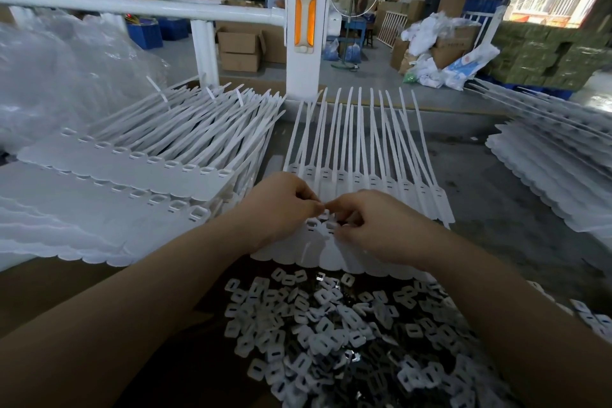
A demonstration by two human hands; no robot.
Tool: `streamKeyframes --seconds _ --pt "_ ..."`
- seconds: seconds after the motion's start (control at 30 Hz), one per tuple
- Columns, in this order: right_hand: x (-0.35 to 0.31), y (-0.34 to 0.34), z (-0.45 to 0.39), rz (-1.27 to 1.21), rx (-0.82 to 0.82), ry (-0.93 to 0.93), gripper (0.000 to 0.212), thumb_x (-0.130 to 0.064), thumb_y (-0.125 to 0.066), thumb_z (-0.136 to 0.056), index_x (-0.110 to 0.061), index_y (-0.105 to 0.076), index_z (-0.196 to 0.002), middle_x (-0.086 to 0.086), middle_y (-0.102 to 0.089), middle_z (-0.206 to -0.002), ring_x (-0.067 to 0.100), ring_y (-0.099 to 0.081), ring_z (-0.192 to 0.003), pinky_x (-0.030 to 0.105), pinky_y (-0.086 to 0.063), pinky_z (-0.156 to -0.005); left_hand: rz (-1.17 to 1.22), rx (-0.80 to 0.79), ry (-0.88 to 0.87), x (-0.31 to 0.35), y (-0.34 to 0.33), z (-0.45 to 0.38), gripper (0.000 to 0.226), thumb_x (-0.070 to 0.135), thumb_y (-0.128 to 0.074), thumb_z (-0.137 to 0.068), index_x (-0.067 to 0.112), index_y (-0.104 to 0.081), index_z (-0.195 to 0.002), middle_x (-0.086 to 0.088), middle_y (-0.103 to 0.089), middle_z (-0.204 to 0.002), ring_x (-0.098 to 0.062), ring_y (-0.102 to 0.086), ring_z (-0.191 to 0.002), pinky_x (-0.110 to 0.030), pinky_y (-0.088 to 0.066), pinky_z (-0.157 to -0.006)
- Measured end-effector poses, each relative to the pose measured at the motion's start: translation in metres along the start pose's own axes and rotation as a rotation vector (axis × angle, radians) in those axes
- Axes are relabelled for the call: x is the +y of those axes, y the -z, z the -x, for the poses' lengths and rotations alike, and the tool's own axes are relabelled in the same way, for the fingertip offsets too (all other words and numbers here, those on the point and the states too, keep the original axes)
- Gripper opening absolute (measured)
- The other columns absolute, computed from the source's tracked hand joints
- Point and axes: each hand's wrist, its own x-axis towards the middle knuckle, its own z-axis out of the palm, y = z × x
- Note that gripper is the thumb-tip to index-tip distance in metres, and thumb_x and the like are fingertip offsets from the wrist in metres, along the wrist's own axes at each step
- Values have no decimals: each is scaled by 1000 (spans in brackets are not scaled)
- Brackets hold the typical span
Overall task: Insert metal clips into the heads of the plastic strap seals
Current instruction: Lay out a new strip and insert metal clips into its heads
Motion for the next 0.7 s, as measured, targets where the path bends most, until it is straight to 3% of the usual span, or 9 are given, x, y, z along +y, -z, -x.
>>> streamKeyframes --seconds 0.13,0.27,0.43,0.7 --pt "2 -1 0 40 -2 69 43 -22 -61 -94 -27 -55 -137 -9 -58 -113 -6 -49 -78 10 -38 -67 -25 -11 77 -3 11 -3 10 24 -68 -89 20 -72 -80 -5 -69 -79 -16 -62 -72 -26 -46 -60" --pt "3 1 1 34 -18 79 43 -24 -62 -93 -29 -55 -136 -9 -53 -117 0 -51 -92 11 -39 -73 -65 -19 137 -6 14 -7 13 22 -70 -88 11 -74 -83 -4 -67 -75 -15 -59 -68 -24 -43 -57" --pt "2 2 -1 32 -15 85 42 -23 -62 -93 -26 -57 -135 -13 -49 -108 0 -49 -91 5 -37 -71 -118 -40 149 -7 8 -11 12 21 -70 -87 10 -74 -84 -6 -70 -78 -18 -64 -74 -24 -46 -59" --pt "1 3 0 41 -40 79 43 -21 -60 -93 -26 -55 -136 -5 -53 -124 6 -51 -98 14 -39 -75 -183 -24 127 -9 4 -12 14 25 -68 -88 13 -73 -85 -3 -68 -79 -14 -61 -73 -24 -43 -56"
